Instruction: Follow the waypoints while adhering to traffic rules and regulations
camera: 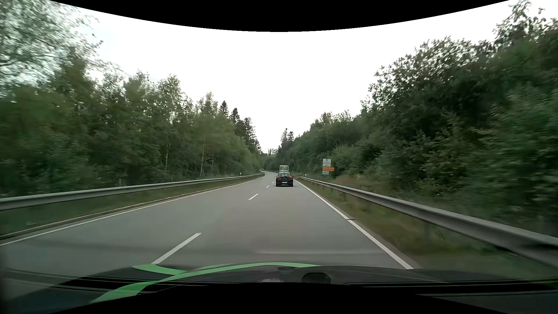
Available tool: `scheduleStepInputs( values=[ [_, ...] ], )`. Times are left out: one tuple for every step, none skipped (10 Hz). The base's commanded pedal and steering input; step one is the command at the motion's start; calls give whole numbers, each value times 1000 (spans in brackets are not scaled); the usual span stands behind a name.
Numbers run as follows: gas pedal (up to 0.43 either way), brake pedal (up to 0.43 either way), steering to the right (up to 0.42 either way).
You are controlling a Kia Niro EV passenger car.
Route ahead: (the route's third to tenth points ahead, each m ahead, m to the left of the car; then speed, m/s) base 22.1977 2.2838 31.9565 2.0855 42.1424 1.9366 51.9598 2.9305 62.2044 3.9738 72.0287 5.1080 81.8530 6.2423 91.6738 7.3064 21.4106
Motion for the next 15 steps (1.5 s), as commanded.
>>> scheduleStepInputs(
  values=[
    [331,0,-6],
    [331,0,-7],
    [331,0,-8],
    [339,0,-8],
    [339,0,-8],
    [339,0,-8],
    [350,0,-8],
    [370,0,-8],
    [378,0,-8],
    [378,0,-8],
    [378,0,-8],
    [390,0,-8],
    [398,0,-8],
    [409,0,-8],
    [421,0,-8]
  ],
)
